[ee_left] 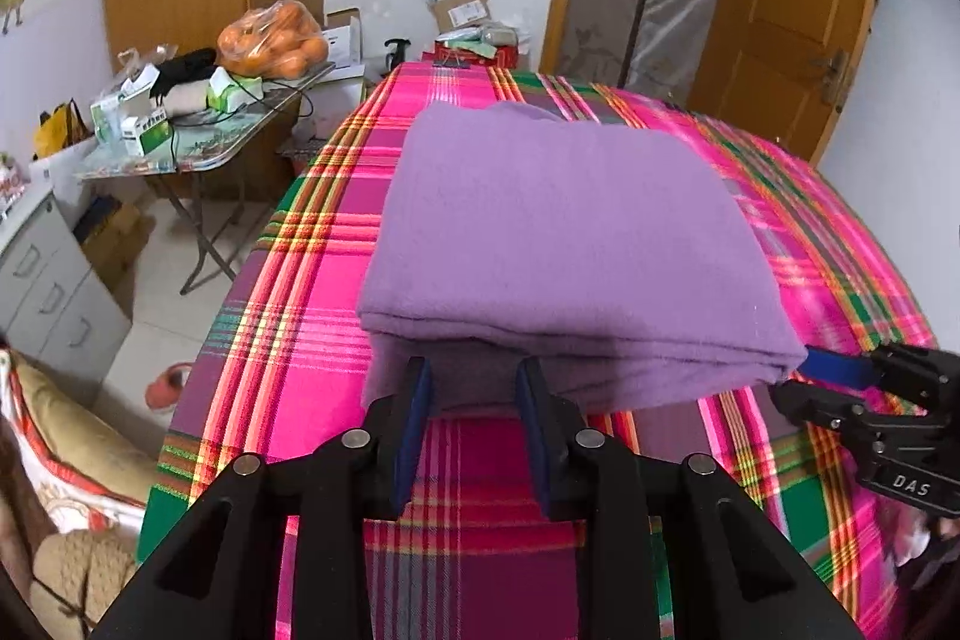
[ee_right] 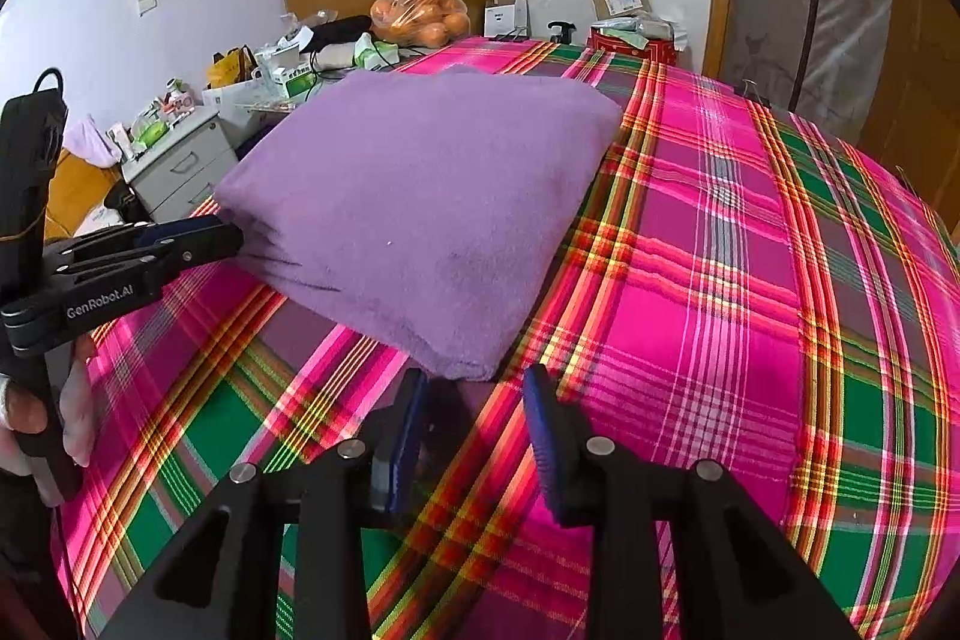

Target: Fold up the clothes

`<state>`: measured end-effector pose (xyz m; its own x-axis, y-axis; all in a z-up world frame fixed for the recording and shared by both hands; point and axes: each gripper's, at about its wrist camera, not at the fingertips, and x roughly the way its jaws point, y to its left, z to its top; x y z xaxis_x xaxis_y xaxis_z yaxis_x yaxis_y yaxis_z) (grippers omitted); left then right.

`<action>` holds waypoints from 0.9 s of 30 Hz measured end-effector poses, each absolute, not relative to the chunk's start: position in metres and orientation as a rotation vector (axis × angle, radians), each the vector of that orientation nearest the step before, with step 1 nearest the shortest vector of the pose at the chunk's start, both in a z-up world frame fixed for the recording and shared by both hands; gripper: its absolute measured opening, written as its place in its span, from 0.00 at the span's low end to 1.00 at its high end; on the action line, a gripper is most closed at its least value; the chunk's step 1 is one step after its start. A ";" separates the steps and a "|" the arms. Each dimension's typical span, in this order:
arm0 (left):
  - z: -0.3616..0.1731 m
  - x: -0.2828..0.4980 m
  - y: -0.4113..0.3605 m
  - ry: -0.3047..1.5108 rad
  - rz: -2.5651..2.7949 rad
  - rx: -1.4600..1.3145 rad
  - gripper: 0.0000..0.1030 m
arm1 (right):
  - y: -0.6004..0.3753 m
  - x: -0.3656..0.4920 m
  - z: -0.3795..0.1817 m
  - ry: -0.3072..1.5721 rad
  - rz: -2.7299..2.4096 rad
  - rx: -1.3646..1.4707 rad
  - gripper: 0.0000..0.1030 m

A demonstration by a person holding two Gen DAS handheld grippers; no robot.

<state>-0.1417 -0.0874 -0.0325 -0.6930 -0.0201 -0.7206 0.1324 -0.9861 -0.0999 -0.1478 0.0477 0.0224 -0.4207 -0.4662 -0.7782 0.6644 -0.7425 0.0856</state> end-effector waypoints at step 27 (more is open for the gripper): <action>-0.039 -0.136 -0.065 0.104 -2.753 1.271 0.50 | 0.040 -0.140 0.021 0.354 -2.196 1.069 0.48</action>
<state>-0.1360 -0.0646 -0.0390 -0.6439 -0.0691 -0.7620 0.1262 -0.9919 -0.0167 -0.1400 0.0400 0.0211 -0.4471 -0.4441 -0.7764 0.6658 -0.7449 0.0427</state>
